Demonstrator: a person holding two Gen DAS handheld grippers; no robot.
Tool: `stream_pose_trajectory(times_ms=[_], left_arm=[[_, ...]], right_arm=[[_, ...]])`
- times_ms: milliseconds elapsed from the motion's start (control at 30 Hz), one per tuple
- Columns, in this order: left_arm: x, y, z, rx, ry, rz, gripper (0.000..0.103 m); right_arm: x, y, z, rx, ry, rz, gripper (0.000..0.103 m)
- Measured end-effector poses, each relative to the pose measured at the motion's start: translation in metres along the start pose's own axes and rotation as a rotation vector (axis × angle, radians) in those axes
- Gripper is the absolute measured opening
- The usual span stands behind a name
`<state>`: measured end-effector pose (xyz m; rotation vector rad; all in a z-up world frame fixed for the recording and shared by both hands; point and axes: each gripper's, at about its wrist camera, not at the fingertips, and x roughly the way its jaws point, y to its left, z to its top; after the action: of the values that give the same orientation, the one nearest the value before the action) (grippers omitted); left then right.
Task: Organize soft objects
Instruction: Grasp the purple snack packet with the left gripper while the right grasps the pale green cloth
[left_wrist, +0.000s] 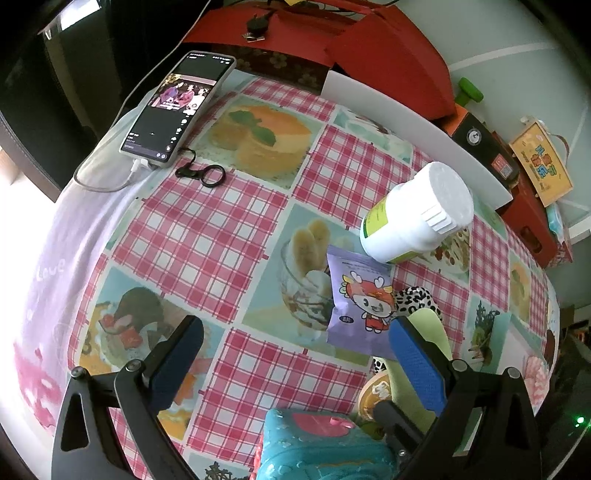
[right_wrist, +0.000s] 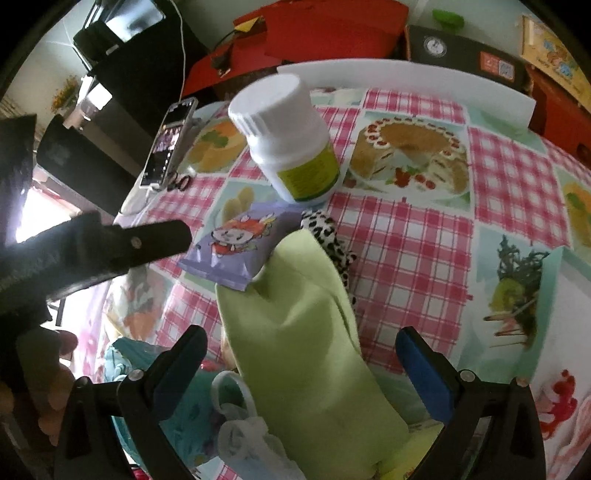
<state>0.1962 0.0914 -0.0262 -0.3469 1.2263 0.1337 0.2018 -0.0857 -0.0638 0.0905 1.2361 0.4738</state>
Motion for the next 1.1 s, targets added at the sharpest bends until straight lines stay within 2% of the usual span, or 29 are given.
stream_pose_trajectory(times_ms=[167, 267, 500, 700, 900, 1000, 1100], left_arm=[[0.002, -0.002, -0.001, 0.003, 0.005, -0.003, 0.100], [0.003, -0.003, -0.001, 0.005, 0.008, -0.006, 0.100], [0.007, -0.006, 0.001, 0.004, 0.020, -0.013, 0.100], [0.011, -0.015, 0.002, 0.021, 0.024, -0.041, 0.100], [0.018, -0.026, 0.004, 0.041, 0.028, -0.048, 0.100], [0.021, -0.032, 0.004, 0.059, 0.029, -0.044, 0.100], [0.025, -0.040, 0.004, 0.082, 0.030, -0.037, 0.100]], right_arm=[[0.006, -0.003, 0.000, 0.014, 0.007, 0.009, 0.100], [0.009, -0.008, -0.001, 0.021, 0.015, -0.026, 0.092], [-0.006, -0.020, -0.003, 0.057, -0.035, -0.012, 0.073], [-0.008, -0.028, -0.008, 0.090, -0.036, 0.058, 0.055], [-0.009, -0.031, -0.009, 0.098, -0.049, 0.102, 0.042], [-0.012, -0.036, -0.011, 0.115, -0.056, 0.117, 0.035], [-0.012, -0.038, -0.012, 0.124, -0.059, 0.121, 0.035]])
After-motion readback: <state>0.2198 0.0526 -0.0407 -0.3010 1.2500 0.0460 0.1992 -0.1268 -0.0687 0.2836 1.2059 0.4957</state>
